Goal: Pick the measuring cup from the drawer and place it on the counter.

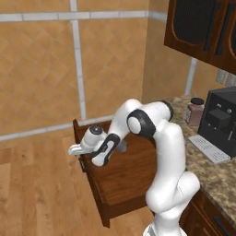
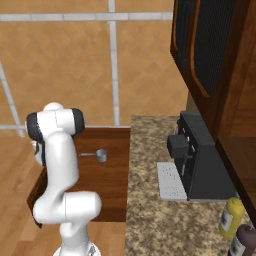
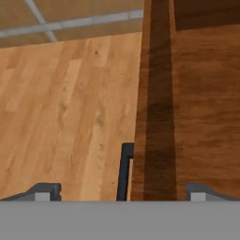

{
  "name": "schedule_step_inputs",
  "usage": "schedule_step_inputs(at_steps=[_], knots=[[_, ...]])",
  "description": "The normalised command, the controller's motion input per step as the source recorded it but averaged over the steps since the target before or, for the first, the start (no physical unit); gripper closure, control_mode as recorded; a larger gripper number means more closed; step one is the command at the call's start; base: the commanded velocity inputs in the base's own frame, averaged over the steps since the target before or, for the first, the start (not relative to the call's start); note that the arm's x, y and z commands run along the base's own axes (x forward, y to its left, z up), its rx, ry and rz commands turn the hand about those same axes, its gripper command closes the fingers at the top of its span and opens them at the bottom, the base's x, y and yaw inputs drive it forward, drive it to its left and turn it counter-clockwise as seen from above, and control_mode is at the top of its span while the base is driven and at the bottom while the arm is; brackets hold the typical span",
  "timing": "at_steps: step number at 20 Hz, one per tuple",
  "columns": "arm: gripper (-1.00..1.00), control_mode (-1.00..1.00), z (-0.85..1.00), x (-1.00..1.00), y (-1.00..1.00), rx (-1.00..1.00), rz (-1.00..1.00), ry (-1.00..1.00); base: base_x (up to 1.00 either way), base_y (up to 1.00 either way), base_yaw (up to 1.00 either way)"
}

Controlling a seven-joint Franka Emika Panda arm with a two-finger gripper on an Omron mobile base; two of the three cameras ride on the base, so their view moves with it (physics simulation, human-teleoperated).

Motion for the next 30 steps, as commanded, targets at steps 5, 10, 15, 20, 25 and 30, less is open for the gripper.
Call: schedule_step_inputs(at_steps=[5, 10, 15, 20, 25, 30], knots=[[-1.00, -1.00, 0.99, 0.00, 0.30, 0.09, 0.08, -0.09, 0.00, 0.00, 0.00], [-1.00, -1.00, 1.00, -0.02, -0.01, 0.04, 0.00, -0.10, 0.00, 0.00, 0.00], [-1.00, -1.00, 1.00, -0.12, -0.52, -0.13, -0.02, -0.01, 0.00, 0.00, 0.00], [-1.00, -1.00, 1.00, 0.08, -0.51, -0.22, -0.08, 0.23, 0.00, 0.00, 0.00], [-1.00, -1.00, 1.00, 0.51, -0.47, -0.11, -0.24, 0.44, 0.00, 0.00, 0.00], [-1.00, -1.00, 1.00, 0.36, -0.47, -0.03, -0.26, 0.57, 0.00, 0.00, 0.00]])
